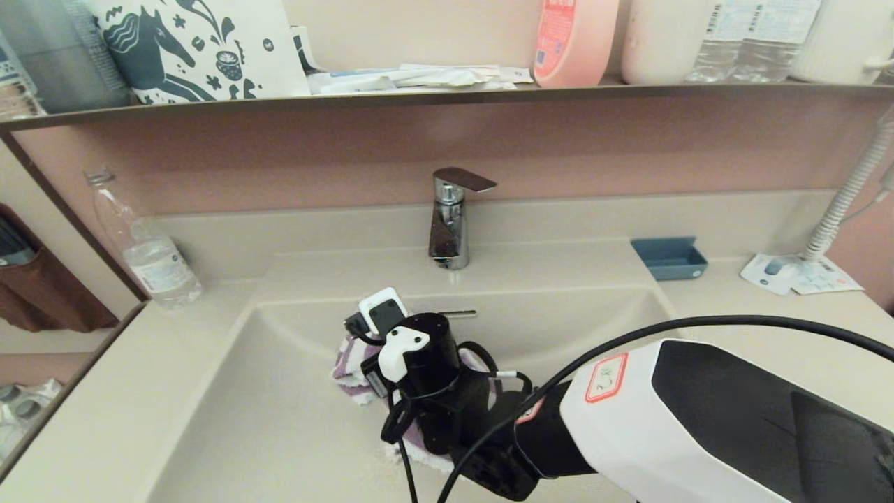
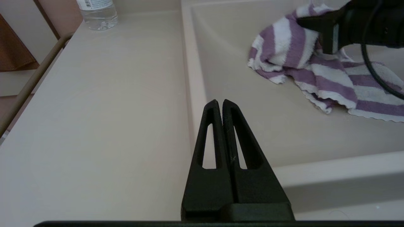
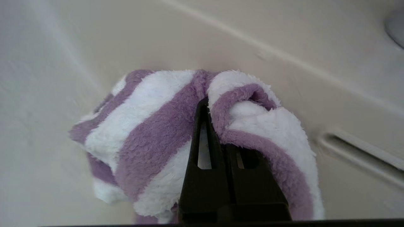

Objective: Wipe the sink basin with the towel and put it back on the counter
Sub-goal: Wipe the sink

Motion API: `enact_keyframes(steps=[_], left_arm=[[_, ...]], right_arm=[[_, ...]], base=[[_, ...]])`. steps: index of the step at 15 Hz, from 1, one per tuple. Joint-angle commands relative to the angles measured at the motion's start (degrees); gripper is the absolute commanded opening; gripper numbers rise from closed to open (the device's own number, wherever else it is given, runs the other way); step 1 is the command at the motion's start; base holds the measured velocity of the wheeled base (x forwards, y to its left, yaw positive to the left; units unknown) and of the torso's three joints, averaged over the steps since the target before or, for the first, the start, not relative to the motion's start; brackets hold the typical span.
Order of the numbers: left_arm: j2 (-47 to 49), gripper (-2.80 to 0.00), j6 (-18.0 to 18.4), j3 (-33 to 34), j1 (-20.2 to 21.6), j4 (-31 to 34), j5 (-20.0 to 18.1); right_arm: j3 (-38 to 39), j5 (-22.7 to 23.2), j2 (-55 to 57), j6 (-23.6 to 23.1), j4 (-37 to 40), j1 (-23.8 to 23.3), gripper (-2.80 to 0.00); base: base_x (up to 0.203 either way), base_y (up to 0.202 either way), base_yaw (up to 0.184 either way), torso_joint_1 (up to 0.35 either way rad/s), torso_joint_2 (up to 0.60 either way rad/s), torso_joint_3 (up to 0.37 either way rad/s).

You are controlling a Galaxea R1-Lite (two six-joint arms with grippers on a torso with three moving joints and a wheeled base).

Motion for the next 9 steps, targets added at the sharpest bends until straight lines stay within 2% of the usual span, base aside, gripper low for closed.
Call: enact_keyframes(steps=[1, 7, 9], left_arm=[[0.07, -2.8, 0.02, 0.01, 0.0, 0.0, -0.01], [0.07, -2.8, 0.02, 0.01, 0.0, 0.0, -0.01], [0.07, -2.8, 0.02, 0.01, 0.0, 0.0, -0.01]], right_arm=[[2.56, -0.57, -3.15, -0.07, -0.34, -1.64, -2.8], [5.87, -1.18, -6.94, -0.06, -0.44, -4.09, -2.8], [9.09, -1.16, -8.73, -0.07, -0.46, -4.67, -2.8]], base=[[0.0, 0.0, 0.0, 0.0, 0.0, 0.0], [0.0, 0.0, 0.0, 0.0, 0.0, 0.0], [0.0, 0.0, 0.0, 0.0, 0.0, 0.0]])
